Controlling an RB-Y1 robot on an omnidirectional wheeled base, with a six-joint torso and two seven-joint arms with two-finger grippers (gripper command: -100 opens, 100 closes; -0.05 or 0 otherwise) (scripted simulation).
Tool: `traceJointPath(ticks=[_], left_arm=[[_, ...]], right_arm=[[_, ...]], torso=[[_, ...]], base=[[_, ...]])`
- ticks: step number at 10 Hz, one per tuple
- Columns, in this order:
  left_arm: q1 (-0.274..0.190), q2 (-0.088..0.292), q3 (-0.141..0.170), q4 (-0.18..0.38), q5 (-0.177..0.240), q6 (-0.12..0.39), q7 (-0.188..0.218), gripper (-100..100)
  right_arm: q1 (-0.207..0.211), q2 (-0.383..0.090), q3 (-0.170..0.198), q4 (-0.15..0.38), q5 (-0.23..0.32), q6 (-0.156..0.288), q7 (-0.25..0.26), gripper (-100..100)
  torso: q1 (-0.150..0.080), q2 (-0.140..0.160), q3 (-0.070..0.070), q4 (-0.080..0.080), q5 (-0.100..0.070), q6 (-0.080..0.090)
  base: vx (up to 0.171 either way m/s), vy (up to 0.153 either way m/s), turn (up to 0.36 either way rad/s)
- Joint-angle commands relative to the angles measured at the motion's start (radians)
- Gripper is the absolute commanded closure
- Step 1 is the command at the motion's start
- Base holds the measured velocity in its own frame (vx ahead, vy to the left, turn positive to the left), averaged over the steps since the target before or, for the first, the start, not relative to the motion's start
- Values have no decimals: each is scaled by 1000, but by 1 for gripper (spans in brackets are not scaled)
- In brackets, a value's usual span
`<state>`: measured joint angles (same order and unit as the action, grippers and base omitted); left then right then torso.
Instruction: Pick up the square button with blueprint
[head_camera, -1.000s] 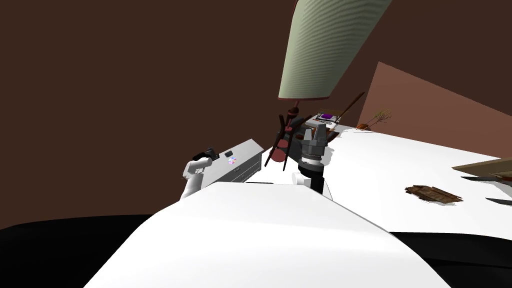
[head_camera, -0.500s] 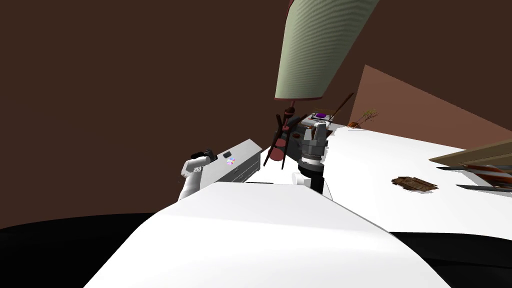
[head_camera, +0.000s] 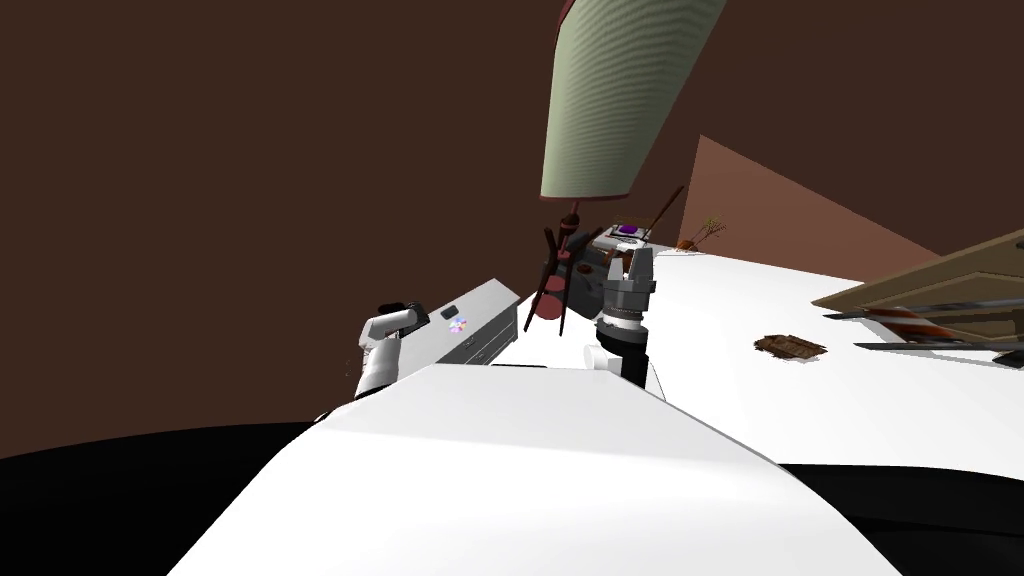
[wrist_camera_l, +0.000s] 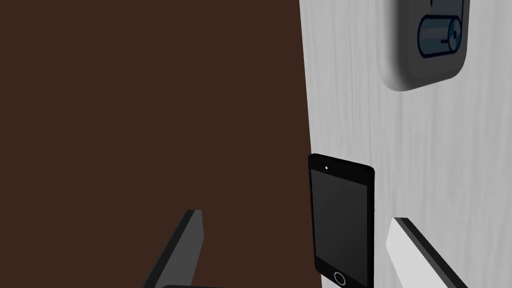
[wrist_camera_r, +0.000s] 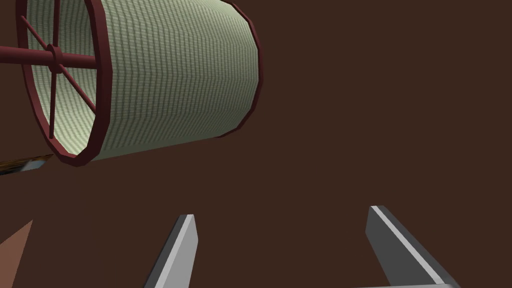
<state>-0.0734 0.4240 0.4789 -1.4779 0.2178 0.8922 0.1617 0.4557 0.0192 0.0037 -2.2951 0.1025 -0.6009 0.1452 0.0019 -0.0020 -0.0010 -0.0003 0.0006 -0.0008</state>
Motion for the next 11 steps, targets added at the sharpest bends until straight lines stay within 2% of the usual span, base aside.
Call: traceJointPath(ticks=[1, 2, 3, 4, 5, 6, 7, 8, 9, 10, 11], left_arm=[[-12, 6, 11, 16, -1, 50, 5, -100], [-12, 6, 11, 16, -1, 59, 5, -100], [-39, 18, 33, 56, -2, 101, 13, -100], [-39, 18, 33, 56, -2, 118, 13, -100], [-65, 30, 55, 96, -5, 150, 20, -100], [-65, 30, 55, 96, -5, 173, 20, -100], [-89, 41, 75, 136, -8, 204, 27, -100], [-89, 41, 75, 136, -8, 226, 27, -100], [-113, 52, 96, 173, -13, 261, 34, -100], [-113, 52, 96, 175, -13, 276, 34, -100], [-136, 62, 115, 213, -17, 311, 41, -100]], right_arm=[[0, 0, 0, 0, 0, 0, 0, 0], [0, 0, 0, 0, 0, 0, 0, 0], [0, 0, 0, 0, 0, 0, 0, 0], [0, 0, 0, 0, 0, 0, 0, 0], [0, 0, 0, 0, 0, 0, 0, 0], [0, 0, 0, 0, 0, 0, 0, 0], [0, 0, 0, 0, 0, 0, 0, 0], [0, 0, 0, 0, 0, 0, 0, 0], [0, 0, 0, 0, 0, 0, 0, 0], [0, 0, 0, 0, 0, 0, 0, 0], [0, 0, 0, 0, 0, 0, 0, 0]], torso=[[0, 0, 0, 0, 0, 0], [0, 0, 0, 0, 0, -1], [0, 0, 0, 0, 0, -1], [-1, 0, 0, 0, 0, 0], [-1, 0, 0, 0, 0, -1], [0, -1, 0, 0, 0, 0], [0, -1, 0, 0, 0, -1], [0, -1, -1, 0, 0, 0], [0, -1, 0, 0, 0, -1], [-1, -1, -1, 0, 0, 0], [-1, -1, -1, 0, 0, -1]], base=[[-7, 15, -82], [-2, 5, 32], [-1, 1, -156], [0, 9, -101], [2, 10, -134], [3, 10, -87], [8, 7, -153], [7, 9, -77], [10, 5, -145], [11, 9, -61], [17, 3, -123]])
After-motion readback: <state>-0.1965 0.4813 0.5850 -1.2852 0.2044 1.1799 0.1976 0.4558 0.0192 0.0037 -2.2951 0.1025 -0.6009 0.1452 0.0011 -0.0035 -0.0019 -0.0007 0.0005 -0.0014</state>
